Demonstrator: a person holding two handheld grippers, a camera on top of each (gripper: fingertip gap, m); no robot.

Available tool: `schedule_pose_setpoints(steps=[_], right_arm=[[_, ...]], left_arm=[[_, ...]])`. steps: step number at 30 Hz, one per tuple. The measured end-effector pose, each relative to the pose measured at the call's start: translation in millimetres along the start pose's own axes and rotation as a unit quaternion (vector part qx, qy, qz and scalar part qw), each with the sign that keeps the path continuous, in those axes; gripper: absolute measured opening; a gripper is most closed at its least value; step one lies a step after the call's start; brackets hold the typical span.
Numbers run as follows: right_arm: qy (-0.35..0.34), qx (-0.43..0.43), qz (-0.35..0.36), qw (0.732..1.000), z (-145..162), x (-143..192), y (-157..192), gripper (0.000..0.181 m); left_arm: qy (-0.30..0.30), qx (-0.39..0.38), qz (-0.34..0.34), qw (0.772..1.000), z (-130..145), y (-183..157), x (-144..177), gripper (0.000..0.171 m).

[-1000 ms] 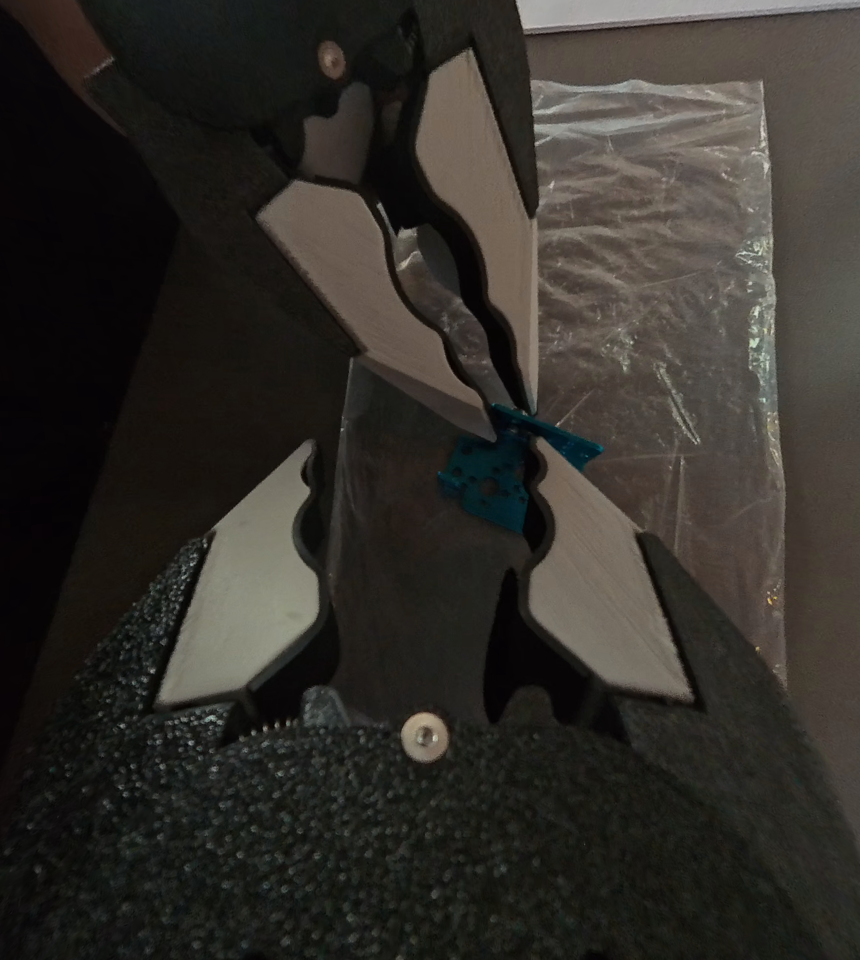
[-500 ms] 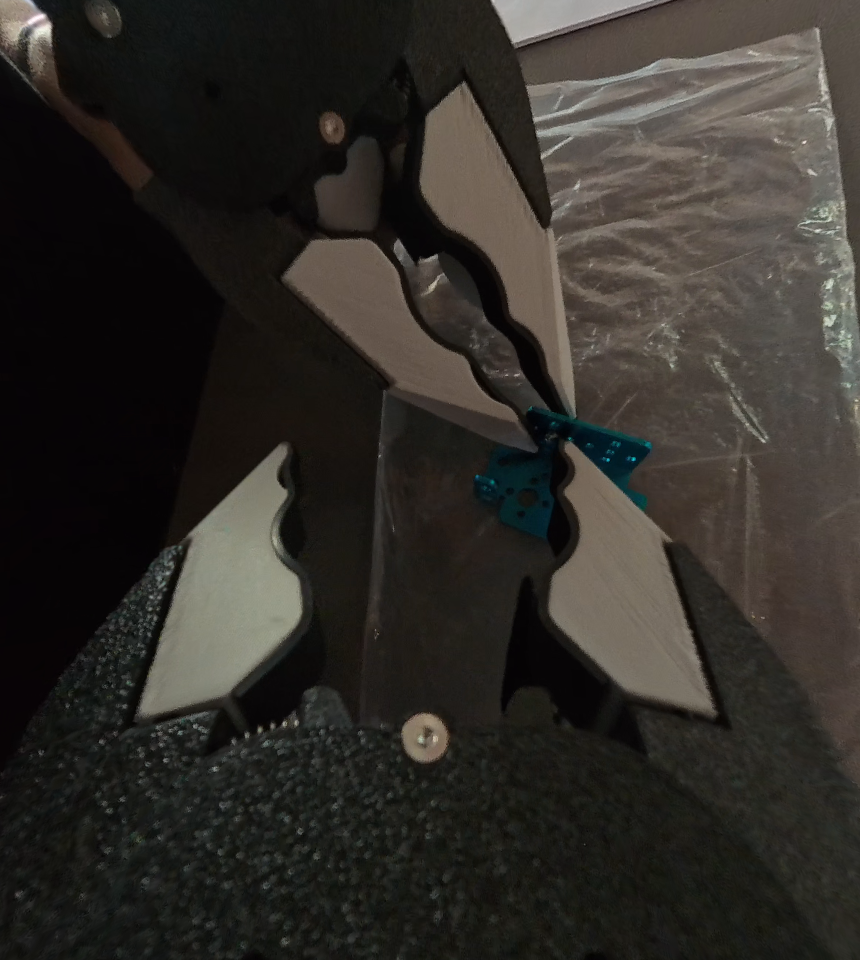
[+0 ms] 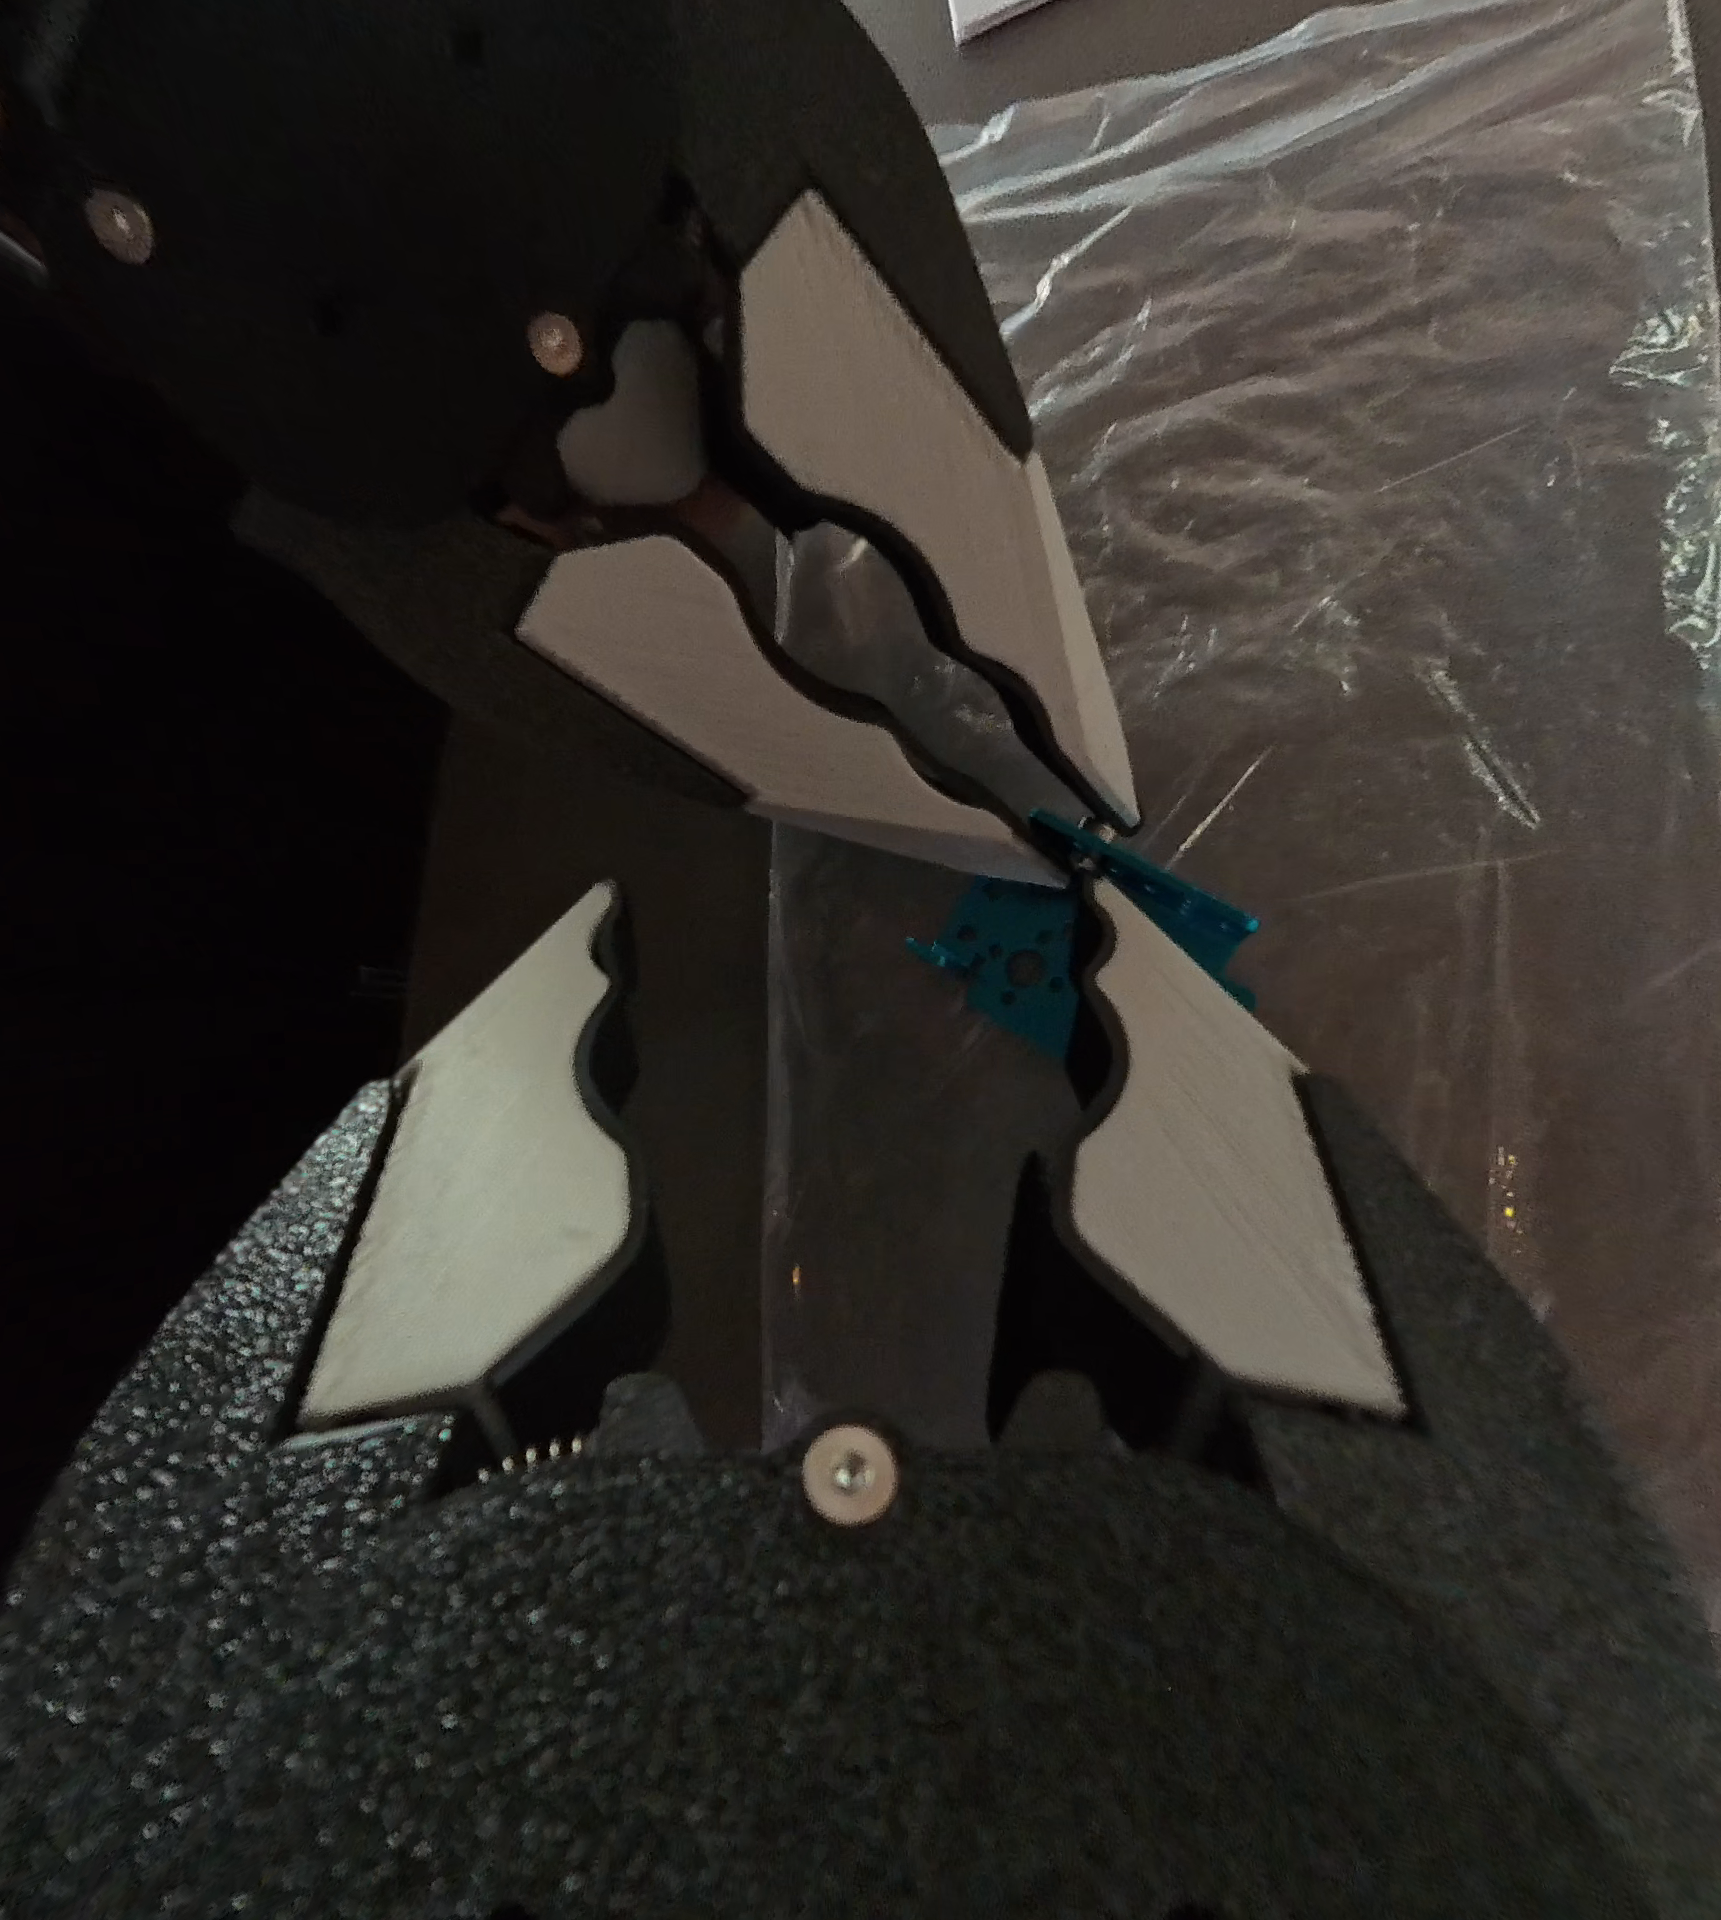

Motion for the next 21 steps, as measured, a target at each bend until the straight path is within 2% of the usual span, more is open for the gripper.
schedule_pose_setpoints(steps=[1,17,21], right_arm=[[0.005,0.004,0.006,1.0,0.3,-1.0,0.7,0.085],[0.013,0.018,0.044,0.999,0.9,-1.9,5.9,0.083],[0.028,0.008,0.046,0.998,0.0,-4.0,7.1,0.087]], left_arm=[[0.003,-0.005,-0.002,1.0,0.0,-0.9,-0.7,0.009],[0.004,-0.028,-0.002,1.0,-1.5,-4.0,-4.2,0.009],[0.004,-0.038,-0.007,0.999,-2.0,-5.4,-4.4,0.009]])
Point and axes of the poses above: each gripper's, where its closed fingertips meet, x back along the fingers, z out of its underside, y = z × x across the jaws, the point moved 10 cm from there along x, back along the fingers, and after that the axes turned 8 degrees about -x, right-handed, at the moved point
